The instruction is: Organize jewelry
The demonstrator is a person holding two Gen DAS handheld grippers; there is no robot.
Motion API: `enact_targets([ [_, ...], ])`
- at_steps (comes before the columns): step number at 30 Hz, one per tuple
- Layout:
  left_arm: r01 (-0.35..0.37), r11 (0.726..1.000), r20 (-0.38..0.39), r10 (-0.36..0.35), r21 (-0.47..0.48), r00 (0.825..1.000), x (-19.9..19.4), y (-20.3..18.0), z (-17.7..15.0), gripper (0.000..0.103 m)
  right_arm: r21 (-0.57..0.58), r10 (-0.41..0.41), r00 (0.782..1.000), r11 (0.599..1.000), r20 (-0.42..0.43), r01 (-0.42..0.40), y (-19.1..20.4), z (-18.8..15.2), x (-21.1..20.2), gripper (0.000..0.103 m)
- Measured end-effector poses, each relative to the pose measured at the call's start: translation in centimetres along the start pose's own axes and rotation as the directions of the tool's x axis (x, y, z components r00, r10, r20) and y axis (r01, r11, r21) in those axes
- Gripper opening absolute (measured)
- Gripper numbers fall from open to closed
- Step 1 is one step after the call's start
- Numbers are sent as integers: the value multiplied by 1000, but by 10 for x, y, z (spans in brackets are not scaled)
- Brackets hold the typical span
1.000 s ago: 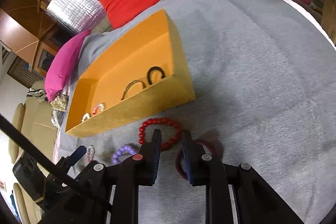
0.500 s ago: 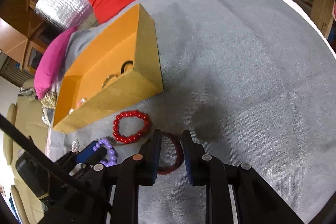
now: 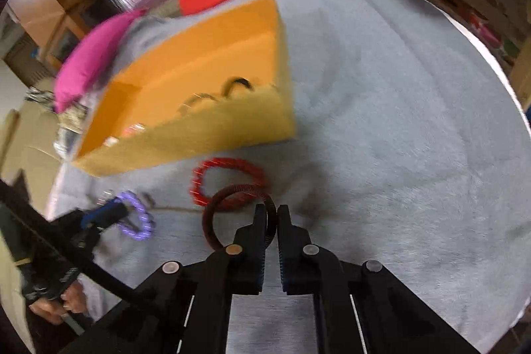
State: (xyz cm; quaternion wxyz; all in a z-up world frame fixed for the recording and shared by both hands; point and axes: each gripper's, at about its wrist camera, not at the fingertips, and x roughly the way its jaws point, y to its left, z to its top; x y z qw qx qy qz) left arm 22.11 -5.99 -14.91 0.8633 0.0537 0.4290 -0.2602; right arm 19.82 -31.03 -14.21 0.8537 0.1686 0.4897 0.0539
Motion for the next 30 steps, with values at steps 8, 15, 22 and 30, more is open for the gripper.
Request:
enact_targets([
  [8,19,999,54,-17,-46,998,-32,28,-7,10,-16,135,991,991,4,-135,33,1,1,7],
  [15,16,998,77,-11,-64,997,-39,33,-5,10,-54,152,988,987,-34,-154,64,-4,21,7],
  [22,41,998,97,-36,-57,995,-48,34,-7,10,-51,175,984,983,-35,-177,71,-4,24,7],
  [30,-10,999,46,12,-38,999,-39,44,-12,33,-67,108,990,991,-94,-114,73,-12,42,7],
])
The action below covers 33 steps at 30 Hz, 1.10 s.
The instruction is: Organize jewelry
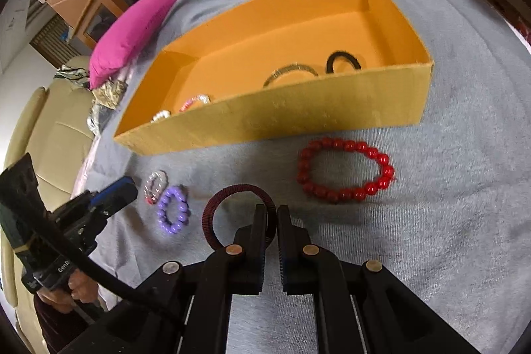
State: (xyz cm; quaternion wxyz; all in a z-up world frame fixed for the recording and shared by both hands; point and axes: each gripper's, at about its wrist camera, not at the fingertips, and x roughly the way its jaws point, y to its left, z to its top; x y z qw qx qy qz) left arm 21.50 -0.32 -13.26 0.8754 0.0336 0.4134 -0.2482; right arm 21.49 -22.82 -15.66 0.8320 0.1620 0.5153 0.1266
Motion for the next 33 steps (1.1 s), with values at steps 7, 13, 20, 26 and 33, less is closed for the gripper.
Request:
enact_targets([
  [7,-3,997,-26,5,72,1000,5,-6,-10,60,-7,-45,997,999,-61,45,3,-5,15,8],
  [13,40,991,-38,-36,127,999,9,-20,-10,60,4,-19,998,1000,-67,20,-3,-5,17,8],
  [20,51,989,-93,-38,139,995,28,-26,-12,60,-4,-8,998,1000,-66,8,-7,-8,16,8],
  [26,51,988,-107,-35,147,994,35,-25,-15,60,-5,-8,998,1000,-66,8,-6,-9,16,8],
  [33,73,988,-113,-58,136,992,33,-22,-21,27,-6,-7,998,1000,-67,6,-6,-10,17,8],
])
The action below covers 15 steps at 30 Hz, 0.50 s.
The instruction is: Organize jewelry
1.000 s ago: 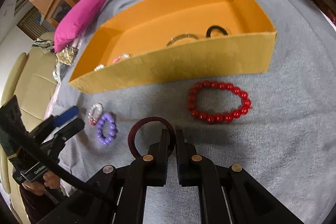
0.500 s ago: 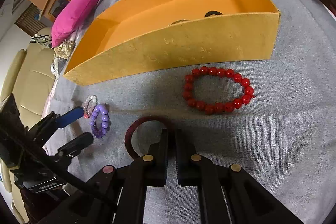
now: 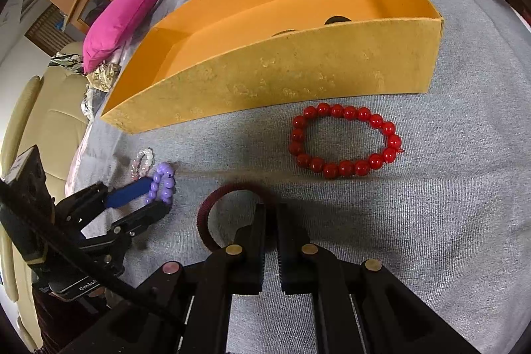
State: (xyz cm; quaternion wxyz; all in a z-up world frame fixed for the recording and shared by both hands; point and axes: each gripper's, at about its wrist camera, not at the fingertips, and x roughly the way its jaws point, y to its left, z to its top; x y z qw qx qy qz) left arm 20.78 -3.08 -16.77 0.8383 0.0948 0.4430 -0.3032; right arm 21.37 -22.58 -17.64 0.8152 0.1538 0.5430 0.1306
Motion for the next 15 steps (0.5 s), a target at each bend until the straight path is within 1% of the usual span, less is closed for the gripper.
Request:
enact_targets([
  [1,5,1000,-3,-5,7,1000,0,-2,-1,23,-1,-1,1000,1000,0,1,0,0,0,8],
  [5,7,1000,-4,-7,31,1000,0,-6,-3,23,0,2,1000,1000,1,-2,0,0,0,8],
  [7,5,1000,-12,-4,31,1000,2,-6,-3,25,-1,5,1000,1000,1,-5,0,0,0,8],
  [8,0,1000,-16,1,32,1000,3,-6,-3,28,-2,5,1000,1000,1,-5,-1,0,0,8],
  [11,-10,999,-11,10,43,1000,4,-9,-4,28,-5,2,1000,1000,2,-2,0,0,1,8],
  [13,-1,1000,-10,1,25,1000,4,-8,-4,28,-7,1,1000,1000,2,-1,0,0,1,8],
  [15,-7,1000,-6,7,22,1000,4,-8,-4,23,-6,3,1000,1000,3,-3,0,0,1,8],
])
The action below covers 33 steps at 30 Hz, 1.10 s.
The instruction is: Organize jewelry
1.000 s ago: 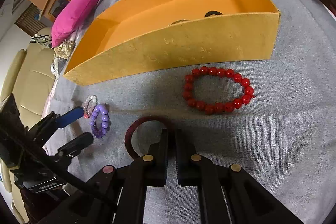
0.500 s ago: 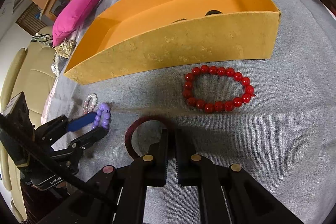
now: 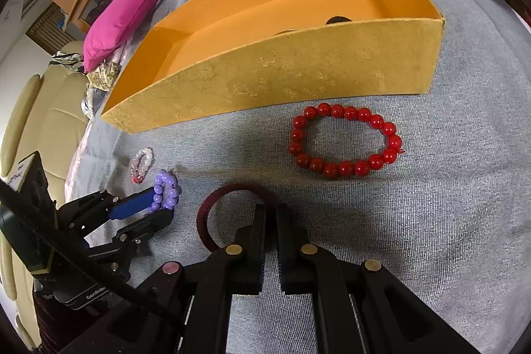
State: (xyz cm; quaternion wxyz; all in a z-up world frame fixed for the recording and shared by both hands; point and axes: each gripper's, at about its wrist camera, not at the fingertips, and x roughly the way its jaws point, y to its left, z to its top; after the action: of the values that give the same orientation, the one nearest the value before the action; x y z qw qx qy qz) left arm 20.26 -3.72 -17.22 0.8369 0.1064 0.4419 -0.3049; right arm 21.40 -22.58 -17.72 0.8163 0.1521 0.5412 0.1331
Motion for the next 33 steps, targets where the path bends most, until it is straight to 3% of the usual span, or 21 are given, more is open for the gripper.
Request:
enact_targets([
  [1,-12,1000,2,12,6,1000,1,-1,0,19,-1,1,1000,1000,0,-1,0,0,0,8],
  [7,-24,1000,54,24,-11,998,-17,0,4,18,-6,6,1000,1000,11,-6,1,0,-2,10],
  [9,-16,1000,80,18,-17,997,-28,1,7,9,-23,10,1000,1000,19,-10,4,0,-6,10],
  [14,11,1000,165,-9,-10,986,-56,4,13,9,-47,71,995,997,74,-67,12,3,-21,10],
  [24,-35,999,56,37,-36,998,-35,12,-2,9,-15,32,998,999,49,-31,4,3,-16,10],
  [28,-33,999,19,34,-43,999,-28,12,-7,30,-4,20,999,1000,32,-20,2,2,-12,10],
  [33,-30,999,-15,30,-39,999,-19,9,-10,35,15,10,1000,1000,5,-10,2,3,-4,14],
])
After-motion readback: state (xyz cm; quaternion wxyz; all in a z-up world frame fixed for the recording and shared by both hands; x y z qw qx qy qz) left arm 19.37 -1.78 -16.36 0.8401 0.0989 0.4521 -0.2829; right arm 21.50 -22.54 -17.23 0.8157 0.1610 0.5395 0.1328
